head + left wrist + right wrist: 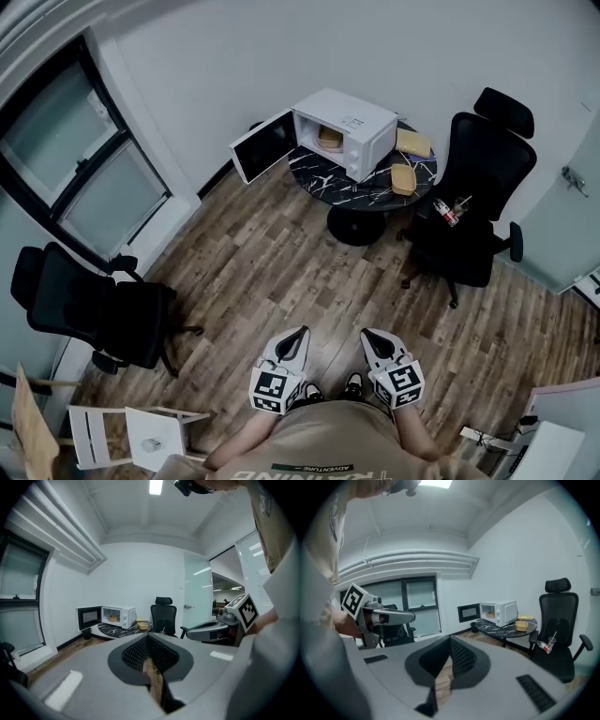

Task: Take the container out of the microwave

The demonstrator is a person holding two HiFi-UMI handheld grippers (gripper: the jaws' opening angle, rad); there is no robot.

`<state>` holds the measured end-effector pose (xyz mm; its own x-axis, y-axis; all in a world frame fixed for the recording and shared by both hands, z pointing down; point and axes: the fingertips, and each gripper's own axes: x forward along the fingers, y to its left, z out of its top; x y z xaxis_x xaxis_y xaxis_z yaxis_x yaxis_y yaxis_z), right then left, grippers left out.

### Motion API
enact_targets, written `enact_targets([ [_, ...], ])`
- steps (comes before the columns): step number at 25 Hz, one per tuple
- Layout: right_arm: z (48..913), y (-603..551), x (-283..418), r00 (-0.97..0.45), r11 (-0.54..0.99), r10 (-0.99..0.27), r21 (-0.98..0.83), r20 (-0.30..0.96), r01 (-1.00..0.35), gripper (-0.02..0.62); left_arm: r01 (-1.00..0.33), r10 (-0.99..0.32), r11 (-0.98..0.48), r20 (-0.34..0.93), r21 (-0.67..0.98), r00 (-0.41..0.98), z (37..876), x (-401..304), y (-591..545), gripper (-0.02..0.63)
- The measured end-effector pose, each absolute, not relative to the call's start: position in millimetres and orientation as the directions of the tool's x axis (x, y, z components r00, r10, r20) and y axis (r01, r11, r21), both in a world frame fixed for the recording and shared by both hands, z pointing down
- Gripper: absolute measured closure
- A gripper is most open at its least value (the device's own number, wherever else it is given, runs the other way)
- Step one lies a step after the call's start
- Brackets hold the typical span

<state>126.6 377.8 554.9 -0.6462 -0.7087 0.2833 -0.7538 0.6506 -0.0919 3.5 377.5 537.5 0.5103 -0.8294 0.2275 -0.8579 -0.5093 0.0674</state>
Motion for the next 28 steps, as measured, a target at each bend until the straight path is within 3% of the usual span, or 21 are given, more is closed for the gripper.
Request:
enact_targets([
  [16,581.6,343.7,96.8,-0.624,0.652,-0.69,-0.058,0.368,-0.756,0.588,-0.883,-0.843,-0.446,0.263,0.149,0.47,579.4,-46.6,330.8,0.6],
  [28,569.7,167.3,103.5,-0.691,0.695,-0.662,-0.11,0.29,-0.711,0.588,-0.895,-0.858,-0.444,0.263,0.054,0.441,553.6,-32.1,165.1,0.6],
])
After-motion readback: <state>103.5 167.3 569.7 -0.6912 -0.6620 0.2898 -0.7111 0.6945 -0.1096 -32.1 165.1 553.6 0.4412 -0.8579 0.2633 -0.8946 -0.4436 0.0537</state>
